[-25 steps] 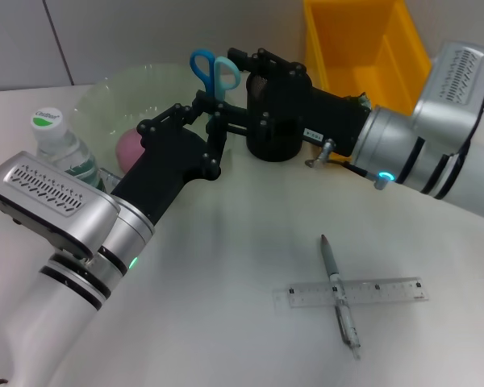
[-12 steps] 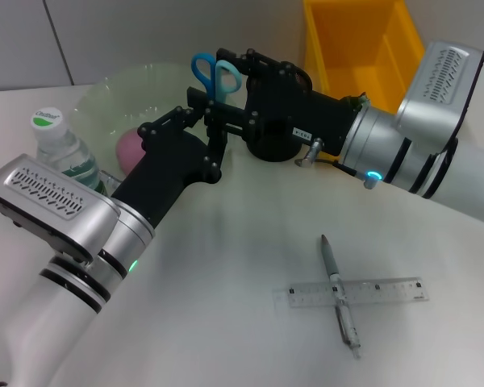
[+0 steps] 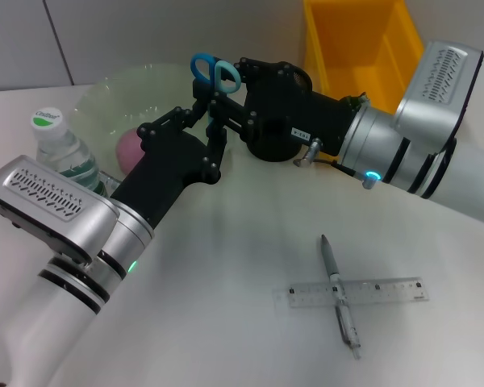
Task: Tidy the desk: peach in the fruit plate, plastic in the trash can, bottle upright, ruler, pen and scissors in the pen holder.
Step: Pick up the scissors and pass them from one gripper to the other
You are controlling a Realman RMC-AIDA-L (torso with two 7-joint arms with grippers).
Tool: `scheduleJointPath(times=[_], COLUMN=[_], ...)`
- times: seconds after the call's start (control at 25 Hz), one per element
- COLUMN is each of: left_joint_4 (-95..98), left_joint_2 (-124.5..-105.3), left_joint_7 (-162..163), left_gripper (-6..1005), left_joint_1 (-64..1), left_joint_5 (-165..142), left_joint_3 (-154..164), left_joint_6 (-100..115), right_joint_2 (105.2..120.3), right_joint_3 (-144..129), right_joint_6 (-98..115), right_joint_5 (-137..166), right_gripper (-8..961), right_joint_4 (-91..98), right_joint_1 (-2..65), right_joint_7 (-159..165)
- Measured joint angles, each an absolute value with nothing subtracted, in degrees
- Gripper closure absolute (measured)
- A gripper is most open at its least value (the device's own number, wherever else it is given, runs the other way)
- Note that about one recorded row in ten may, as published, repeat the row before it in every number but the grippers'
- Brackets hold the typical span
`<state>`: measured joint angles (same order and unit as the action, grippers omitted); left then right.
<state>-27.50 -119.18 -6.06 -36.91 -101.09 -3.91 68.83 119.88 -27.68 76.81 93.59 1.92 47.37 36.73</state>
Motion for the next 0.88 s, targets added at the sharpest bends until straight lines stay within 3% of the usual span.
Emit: scheduleJointPath(times=[0.16, 0.68, 0.88], left_joint_4=[-27.5, -27.2, -27.0], left_joint_2=[-119.18, -119.18, -119.18], left_joint_7=[-6.1, -6.1, -6.1], left_gripper=[819, 823, 825], left_joint_1=[-36.7, -36.7, -36.6], left_joint_5=[-101.7, -102.0, -102.0], left_joint_3=[-4.0, -4.6, -4.7], left_joint_6=[68.9, 68.9, 68.9], right_joint_2=[119.88, 119.88, 119.88], right_joint_3=[-27.7, -27.6, -27.5], right_joint_6=[76.8, 76.3, 75.3], right_joint_5=[93.6, 93.5, 93.5], right_gripper=[550, 597, 718], right_joint_4=[1.9, 1.6, 1.4], right_joint_1=[47.4, 47.6, 47.9], right_joint_7=[36.7, 36.1, 36.0])
